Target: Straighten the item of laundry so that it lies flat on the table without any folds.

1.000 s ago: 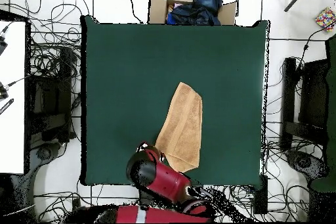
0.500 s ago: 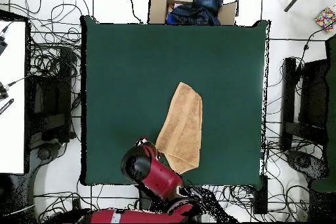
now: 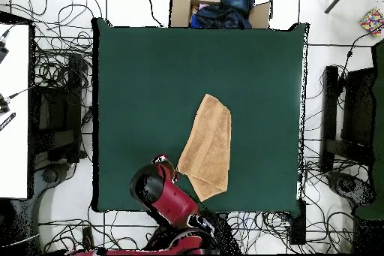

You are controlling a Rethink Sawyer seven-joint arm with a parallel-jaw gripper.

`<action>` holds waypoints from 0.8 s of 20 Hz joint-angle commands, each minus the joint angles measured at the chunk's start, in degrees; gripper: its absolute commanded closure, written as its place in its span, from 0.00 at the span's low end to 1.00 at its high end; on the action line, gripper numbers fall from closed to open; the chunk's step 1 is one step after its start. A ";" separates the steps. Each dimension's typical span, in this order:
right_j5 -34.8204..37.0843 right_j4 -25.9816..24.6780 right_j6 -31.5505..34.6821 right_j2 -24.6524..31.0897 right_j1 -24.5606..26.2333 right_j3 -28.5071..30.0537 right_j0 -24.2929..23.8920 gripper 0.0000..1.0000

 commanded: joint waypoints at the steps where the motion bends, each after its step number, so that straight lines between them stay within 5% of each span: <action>1: 1.50 9.07 16.06 -2.86 0.39 -4.00 2.43 0.00; 16: -5.94 -3.35 8.72 -3.53 6.26 -7.63 -3.98 0.00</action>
